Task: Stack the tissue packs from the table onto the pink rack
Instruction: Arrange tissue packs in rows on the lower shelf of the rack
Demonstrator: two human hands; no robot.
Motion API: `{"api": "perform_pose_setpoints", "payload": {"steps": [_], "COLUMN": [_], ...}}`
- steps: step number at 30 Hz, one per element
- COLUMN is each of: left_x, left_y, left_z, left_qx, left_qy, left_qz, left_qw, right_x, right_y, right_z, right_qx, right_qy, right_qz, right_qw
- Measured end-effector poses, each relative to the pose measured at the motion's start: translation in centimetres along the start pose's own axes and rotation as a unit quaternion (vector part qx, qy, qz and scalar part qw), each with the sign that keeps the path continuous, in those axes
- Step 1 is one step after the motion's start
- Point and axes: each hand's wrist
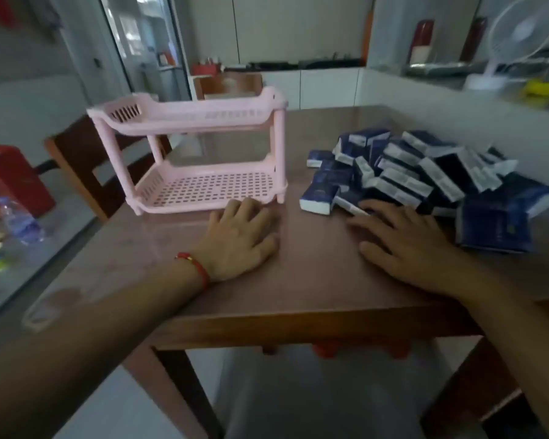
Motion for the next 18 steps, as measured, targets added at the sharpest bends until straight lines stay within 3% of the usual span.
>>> {"api": "perform_pose_setpoints", "payload": {"steps": [10, 18], "left_x": [0.0, 0.2], "left_y": [0.2, -0.2], "left_z": [-0.7, -1.2], "left_qx": [-0.061, -0.052], "left_qy": [0.0, 0.006], "left_qz": [-0.006, -0.013], "left_qw": [0.998, 0.999], "right_x": [-1.1, -0.8], "right_y": [-0.2, -0.3], "right_z": [-1.1, -1.3], "right_qx": [-0.044, 0.021], "right_qy": [0.017, -0.046], "right_qz": [-0.005, 0.051], "right_qw": [0.999, 0.997]}}
Point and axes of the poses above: each hand's wrist, its own z-axis towards the middle knuckle, its own y-axis out of the palm, x = y × z, and after that the axes turned 10 degrees about z, right-handed
